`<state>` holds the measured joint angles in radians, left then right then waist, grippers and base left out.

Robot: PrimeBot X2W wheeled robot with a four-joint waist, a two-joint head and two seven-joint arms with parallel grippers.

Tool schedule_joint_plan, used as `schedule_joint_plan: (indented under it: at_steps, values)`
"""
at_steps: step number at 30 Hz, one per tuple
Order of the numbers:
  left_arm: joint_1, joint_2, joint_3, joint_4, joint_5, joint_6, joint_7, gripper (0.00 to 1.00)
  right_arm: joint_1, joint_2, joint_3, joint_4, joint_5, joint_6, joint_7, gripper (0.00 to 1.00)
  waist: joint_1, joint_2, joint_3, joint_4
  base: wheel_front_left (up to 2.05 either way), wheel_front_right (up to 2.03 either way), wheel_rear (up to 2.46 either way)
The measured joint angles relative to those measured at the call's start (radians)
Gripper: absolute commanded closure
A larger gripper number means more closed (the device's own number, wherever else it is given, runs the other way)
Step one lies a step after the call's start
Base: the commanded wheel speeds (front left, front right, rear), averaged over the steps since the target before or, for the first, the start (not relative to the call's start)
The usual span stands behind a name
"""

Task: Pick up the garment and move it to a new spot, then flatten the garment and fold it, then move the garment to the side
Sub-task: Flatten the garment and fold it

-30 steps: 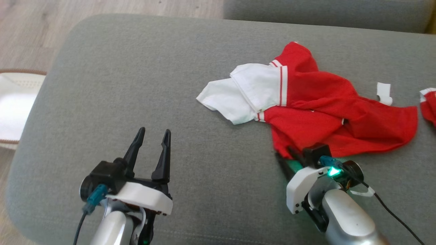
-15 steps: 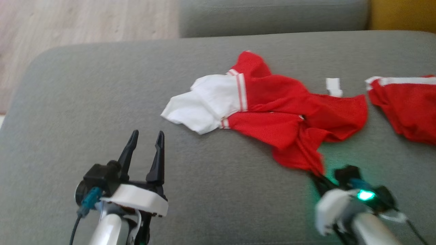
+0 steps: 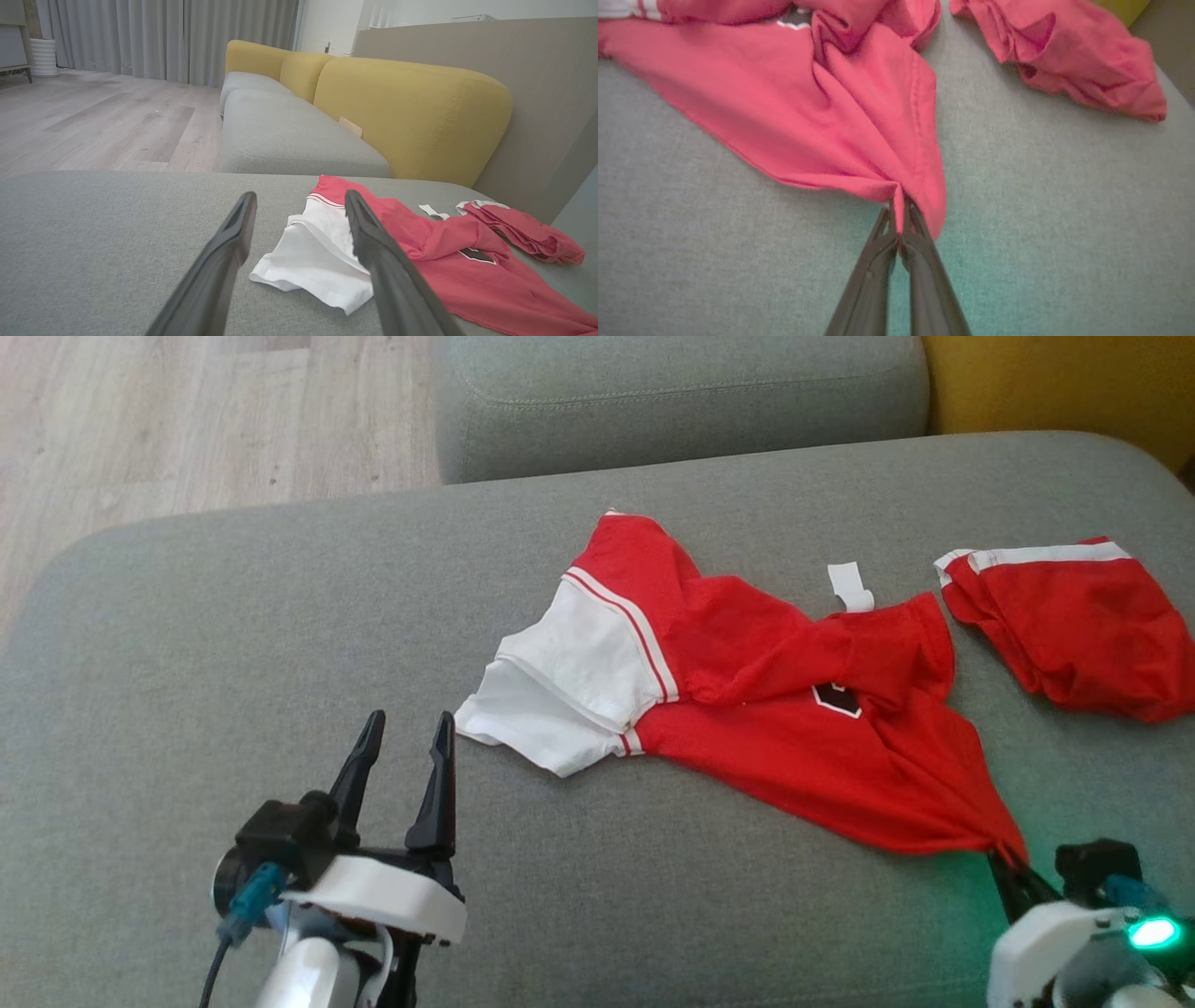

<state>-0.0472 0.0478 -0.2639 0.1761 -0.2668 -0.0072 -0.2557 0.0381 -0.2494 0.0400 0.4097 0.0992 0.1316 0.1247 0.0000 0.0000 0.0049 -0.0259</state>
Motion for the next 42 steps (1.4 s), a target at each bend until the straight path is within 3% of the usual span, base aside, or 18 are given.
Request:
schedule_joint_plan:
  at_steps: [1, 7, 15, 30, 42]
  values:
    - [0.000, 0.000, 0.000, 0.000, 0.000, 0.000, 0.000, 0.00, 0.001, 0.014, -0.012, -0.018, -0.010, 0.000, -0.002, 0.00, 0.0000, 0.0000, 0.000, 0.002, 0.00, 0.00, 0.00]
    - [0.001, 0.000, -0.009, 0.001, 0.000, -0.002, 0.000, 0.00, -0.002, 0.113, 0.024, -0.115, -0.020, 0.000, -0.063, 0.00, 0.0000, 0.0000, -0.002, 0.025, 0.00, 0.00, 0.00]
    - [0.000, 0.000, -0.022, 0.002, 0.002, -0.004, 0.000, 0.00, -0.099, 0.153, 0.187, -0.128, -0.016, 0.000, -0.153, 0.00, 0.0000, 0.0000, 0.018, 0.083, 0.00, 0.00, 0.00]
    - [-0.054, 0.000, -0.058, 0.009, 0.001, -0.012, 0.000, 0.00, -0.401, 0.156, 0.267, 0.232, -0.154, 0.000, -0.235, 0.00, 0.0001, 0.0000, 0.144, 0.274, 0.00, 0.00, 0.00]
    - [-0.068, 0.000, -0.080, 0.009, 0.000, -0.010, 0.000, 0.00, -0.485, 0.149, 0.259, 0.411, -0.180, 0.000, -0.294, 0.00, 0.0001, 0.0000, 0.177, 0.305, 0.00, 0.00, 0.00]
